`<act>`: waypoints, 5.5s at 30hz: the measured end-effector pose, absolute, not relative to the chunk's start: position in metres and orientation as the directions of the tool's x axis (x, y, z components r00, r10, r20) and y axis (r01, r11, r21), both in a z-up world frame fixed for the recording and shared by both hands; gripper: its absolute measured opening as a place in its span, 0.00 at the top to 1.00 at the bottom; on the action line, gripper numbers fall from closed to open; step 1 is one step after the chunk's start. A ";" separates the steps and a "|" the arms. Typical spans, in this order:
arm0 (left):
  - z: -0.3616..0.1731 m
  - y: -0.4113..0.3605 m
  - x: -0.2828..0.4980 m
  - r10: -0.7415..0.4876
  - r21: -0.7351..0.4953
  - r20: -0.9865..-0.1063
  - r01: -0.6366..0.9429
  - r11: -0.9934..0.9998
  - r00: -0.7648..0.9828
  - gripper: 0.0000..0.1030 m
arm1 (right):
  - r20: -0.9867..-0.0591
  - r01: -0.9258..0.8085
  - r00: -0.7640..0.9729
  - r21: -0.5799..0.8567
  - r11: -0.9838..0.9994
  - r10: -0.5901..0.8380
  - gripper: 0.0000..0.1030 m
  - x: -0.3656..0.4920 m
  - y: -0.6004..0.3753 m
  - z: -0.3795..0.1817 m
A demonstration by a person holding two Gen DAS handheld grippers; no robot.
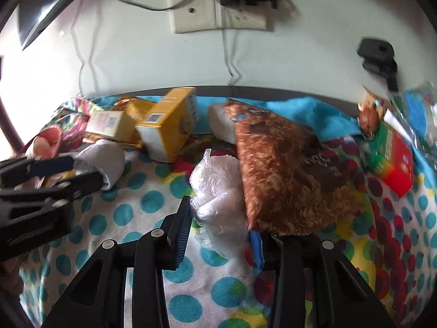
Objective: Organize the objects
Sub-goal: 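Grasp the white sock with the left gripper while the right grasps another plastic bundle, then carry the white sock into the red tray with the left gripper while the right holds its bundle, then open the left gripper to release the sock in the tray and withdraw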
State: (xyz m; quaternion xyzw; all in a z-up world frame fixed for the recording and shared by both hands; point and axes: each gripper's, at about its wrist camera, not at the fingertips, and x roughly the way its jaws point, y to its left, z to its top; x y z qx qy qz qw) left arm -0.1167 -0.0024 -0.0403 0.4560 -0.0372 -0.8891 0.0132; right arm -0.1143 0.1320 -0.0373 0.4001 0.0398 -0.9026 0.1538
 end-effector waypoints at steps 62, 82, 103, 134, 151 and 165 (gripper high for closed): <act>-0.008 -0.028 -0.081 -0.018 -0.003 -0.809 0.035 -0.999 -0.587 0.45 | -0.786 0.310 -0.584 0.017 -0.951 -0.204 0.63 -0.127 0.119 -0.049; 0.021 -0.066 -0.063 -0.024 -0.044 -0.803 0.099 -0.994 -0.596 0.45 | -0.788 0.312 -0.585 0.000 -0.950 -0.192 0.63 -0.127 0.117 -0.049; 0.015 -0.154 -0.055 -0.131 -0.043 -0.825 0.292 -0.955 -0.550 0.45 | -0.787 0.314 -0.586 -0.001 -0.950 -0.193 0.62 -0.126 0.117 -0.050; -0.015 -0.278 -0.024 -0.201 -0.096 -0.864 0.542 -0.835 -0.463 0.45 | -0.788 0.316 -0.585 -0.003 -0.949 -0.193 0.61 -0.127 0.116 -0.049; -0.016 -0.269 -0.029 -0.197 -0.088 -0.863 0.523 -0.848 -0.466 0.43 | -0.788 0.317 -0.585 -0.004 -0.949 -0.192 0.58 -0.128 0.120 -0.051; -0.002 -0.253 -0.033 -0.183 -0.093 -0.854 0.490 -0.867 -0.487 0.42 | -0.789 0.319 -0.584 -0.004 -0.948 -0.193 0.58 -0.129 0.120 -0.051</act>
